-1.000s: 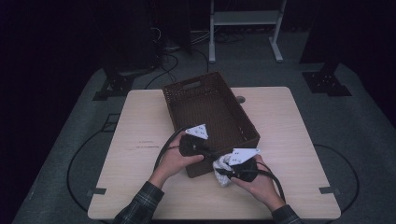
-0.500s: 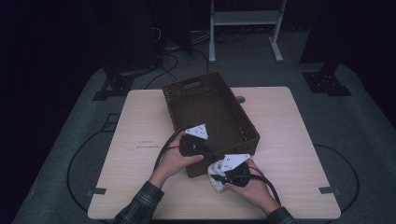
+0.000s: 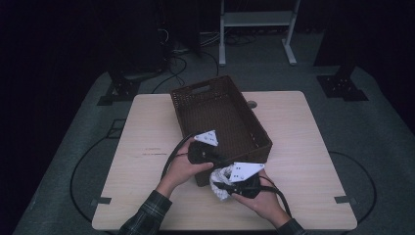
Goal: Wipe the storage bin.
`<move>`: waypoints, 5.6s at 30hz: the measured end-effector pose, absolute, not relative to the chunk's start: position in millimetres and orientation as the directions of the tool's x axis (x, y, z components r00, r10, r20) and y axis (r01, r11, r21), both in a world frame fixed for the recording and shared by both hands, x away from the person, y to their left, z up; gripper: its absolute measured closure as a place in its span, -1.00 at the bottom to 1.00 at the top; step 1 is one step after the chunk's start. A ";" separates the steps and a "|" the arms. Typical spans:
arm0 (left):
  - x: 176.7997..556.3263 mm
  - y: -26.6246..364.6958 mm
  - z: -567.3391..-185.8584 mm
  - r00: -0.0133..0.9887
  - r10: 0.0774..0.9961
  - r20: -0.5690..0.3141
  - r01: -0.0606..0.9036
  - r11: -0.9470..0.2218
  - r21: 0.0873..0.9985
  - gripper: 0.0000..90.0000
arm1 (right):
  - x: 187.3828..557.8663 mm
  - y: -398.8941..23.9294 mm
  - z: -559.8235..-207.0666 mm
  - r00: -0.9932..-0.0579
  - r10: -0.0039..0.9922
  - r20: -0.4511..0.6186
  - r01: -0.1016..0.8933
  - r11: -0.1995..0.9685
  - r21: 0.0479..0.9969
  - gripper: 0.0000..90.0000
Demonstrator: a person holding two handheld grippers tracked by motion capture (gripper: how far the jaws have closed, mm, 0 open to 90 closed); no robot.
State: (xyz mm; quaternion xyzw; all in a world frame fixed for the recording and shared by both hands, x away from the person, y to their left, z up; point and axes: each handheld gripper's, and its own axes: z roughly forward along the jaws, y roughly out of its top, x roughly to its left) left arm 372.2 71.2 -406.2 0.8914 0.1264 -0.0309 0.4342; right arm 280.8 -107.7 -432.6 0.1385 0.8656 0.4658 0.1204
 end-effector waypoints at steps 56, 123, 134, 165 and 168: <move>371.8 71.0 -406.3 0.966 0.201 -0.159 0.250 -0.595 0.764 0.67 | 296.2 -88.4 -474.1 -0.943 0.331 -0.036 0.188 0.618 0.764 0.76; 372.2 71.4 -406.0 0.965 0.206 -0.159 0.253 -0.590 0.767 0.60 | 353.9 -316.5 -462.5 -0.450 0.889 -0.084 0.575 0.360 0.734 0.08; 368.7 87.7 -391.3 0.962 0.240 -0.127 0.245 -0.562 0.790 0.39 | 337.3 -319.8 -430.8 -0.440 0.893 -0.094 0.503 0.331 0.798 0.08; 350.4 199.1 -397.4 0.817 0.575 0.042 0.395 -0.611 0.686 -0.59 | 349.2 -295.7 -410.8 -0.592 0.806 -0.011 0.457 0.347 0.819 1.00; 352.7 202.5 -408.5 0.798 0.603 0.024 0.422 -0.587 0.691 -0.59 | 353.2 -286.9 -410.6 -0.616 0.788 -0.009 0.450 0.361 0.817 1.00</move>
